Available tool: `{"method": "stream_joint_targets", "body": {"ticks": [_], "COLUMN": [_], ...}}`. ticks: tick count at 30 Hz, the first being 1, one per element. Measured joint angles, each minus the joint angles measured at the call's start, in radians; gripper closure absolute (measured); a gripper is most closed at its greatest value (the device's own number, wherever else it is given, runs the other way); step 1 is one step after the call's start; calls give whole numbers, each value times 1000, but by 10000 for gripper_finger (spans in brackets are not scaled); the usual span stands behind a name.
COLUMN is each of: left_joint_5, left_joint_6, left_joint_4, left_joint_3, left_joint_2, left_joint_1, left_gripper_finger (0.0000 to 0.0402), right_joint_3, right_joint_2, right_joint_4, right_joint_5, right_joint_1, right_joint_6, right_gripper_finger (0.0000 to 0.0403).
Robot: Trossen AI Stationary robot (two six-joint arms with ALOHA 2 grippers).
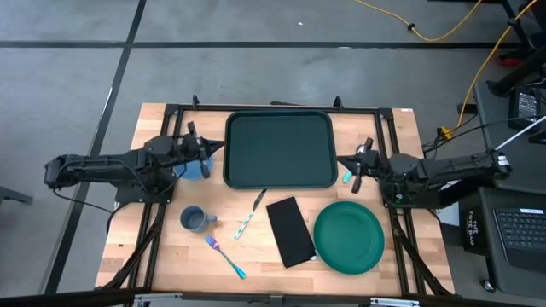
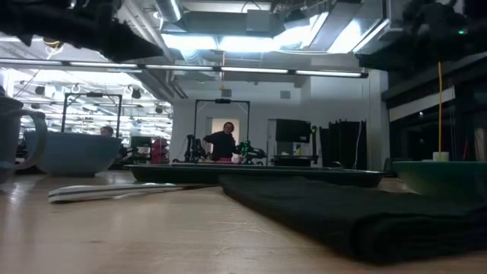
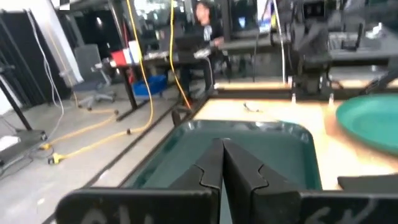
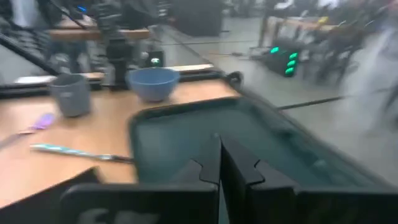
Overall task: Set up tray
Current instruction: Put the mug on the top right of the tray
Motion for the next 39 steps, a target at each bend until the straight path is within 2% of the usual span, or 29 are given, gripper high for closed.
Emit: {"method": "stream_joint_targets", "body": {"ticks": [3,6,10,16,21,31,39], "left_joint_5": [0,0,0,-59,-114,-115,-35], "left_joint_6": [-7,-59,-136,-220,-327,-685,-929], "left_joint_4": [-58,-166,-319,-472,-656,-1080,-1409], "left_joint_3": [57,120,216,334,459,730,945], "left_joint_2": [49,91,142,238,350,591,768], "left_joint_1": [-4,-14,-48,-117,-197,-372,-503], "left_gripper_finger": [398,398,398,398,398,398,398], "right_joint_3": [61,132,195,204,204,204,204], "right_joint_2": [73,130,193,261,295,322,355], "right_joint_4": [125,122,121,117,125,116,103], "right_joint_5": [-11,-69,-78,-79,-81,-82,-82], "right_joint_1": [-15,-19,-20,-20,-20,-20,-20], "right_joint_6": [-94,-135,-143,-170,-229,-199,-90], "right_gripper_finger": [390,383,387,394,381,384,393]}}
